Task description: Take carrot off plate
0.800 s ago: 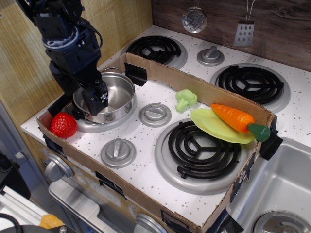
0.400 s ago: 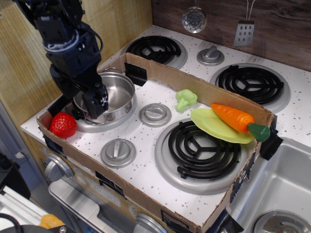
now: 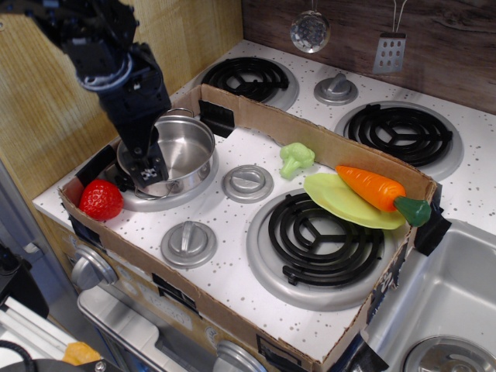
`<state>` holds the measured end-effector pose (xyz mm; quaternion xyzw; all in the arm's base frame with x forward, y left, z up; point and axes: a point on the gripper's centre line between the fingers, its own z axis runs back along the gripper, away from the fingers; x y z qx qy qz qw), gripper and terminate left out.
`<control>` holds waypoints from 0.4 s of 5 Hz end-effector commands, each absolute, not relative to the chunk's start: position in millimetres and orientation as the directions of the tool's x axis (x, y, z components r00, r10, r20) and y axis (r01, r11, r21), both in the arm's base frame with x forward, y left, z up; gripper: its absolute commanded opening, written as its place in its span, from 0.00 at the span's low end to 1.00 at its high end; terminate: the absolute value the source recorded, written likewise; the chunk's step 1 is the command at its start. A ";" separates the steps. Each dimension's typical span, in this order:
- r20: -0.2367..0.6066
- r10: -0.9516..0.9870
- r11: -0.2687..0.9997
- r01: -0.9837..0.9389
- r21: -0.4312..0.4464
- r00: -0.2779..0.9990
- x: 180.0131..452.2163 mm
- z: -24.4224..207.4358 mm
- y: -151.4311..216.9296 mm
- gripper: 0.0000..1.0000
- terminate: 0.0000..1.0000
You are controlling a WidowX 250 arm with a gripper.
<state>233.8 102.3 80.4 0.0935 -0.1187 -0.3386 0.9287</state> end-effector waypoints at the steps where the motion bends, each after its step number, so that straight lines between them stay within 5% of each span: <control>1: 0.066 -0.930 0.366 0.899 0.240 0.361 253.6 90.8 74.8 1.00 0.00; 2: 0.023 -0.992 0.127 0.983 0.130 0.125 256.2 93.7 56.2 1.00 0.00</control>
